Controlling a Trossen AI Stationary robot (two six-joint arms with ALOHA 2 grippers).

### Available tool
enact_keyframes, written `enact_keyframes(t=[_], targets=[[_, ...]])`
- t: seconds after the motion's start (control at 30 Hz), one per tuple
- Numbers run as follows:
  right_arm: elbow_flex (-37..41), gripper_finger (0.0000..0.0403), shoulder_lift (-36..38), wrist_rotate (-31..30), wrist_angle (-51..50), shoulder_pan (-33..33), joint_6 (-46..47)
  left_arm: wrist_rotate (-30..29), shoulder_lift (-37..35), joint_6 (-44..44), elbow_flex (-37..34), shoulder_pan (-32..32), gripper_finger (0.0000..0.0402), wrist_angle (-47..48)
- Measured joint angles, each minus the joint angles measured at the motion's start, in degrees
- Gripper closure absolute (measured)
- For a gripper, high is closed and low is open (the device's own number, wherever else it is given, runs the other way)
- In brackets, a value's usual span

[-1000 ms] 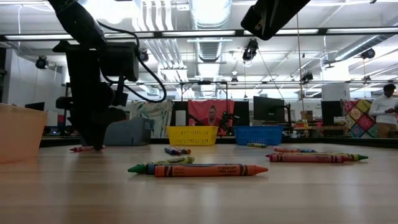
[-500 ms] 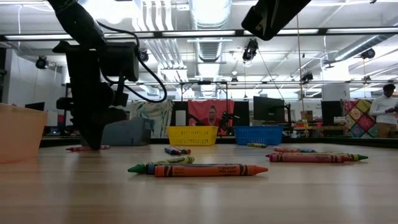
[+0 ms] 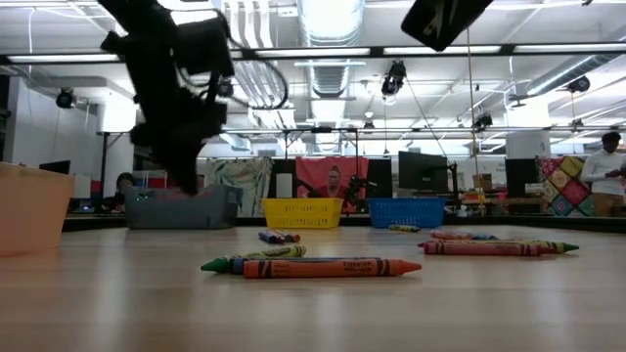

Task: Sort crayons
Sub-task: Put the red crayon into the blue bin

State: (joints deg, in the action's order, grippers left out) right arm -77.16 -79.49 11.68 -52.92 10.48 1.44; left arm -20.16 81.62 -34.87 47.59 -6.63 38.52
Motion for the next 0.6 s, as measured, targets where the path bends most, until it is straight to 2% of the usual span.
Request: enact_keyframes(t=[0.33,0.53,0.6], targets=[[7.51,0.0337,10.9,-8.65,9.22,-0.36,-6.85,0.04,0.8,20.89,13.3,-2.5,0.0401,-4.55],[12.8,0.0337,16.6,-8.85,16.24,-3.26,-12.19,0.29,3.16,34.22,20.12,-6.32,0.0401,-12.11],[14.88,0.0337,18.34,-8.85,18.73,-4.83,-13.57,2.61,4.23,37.96,22.15,-7.85,0.0401,-14.37]])
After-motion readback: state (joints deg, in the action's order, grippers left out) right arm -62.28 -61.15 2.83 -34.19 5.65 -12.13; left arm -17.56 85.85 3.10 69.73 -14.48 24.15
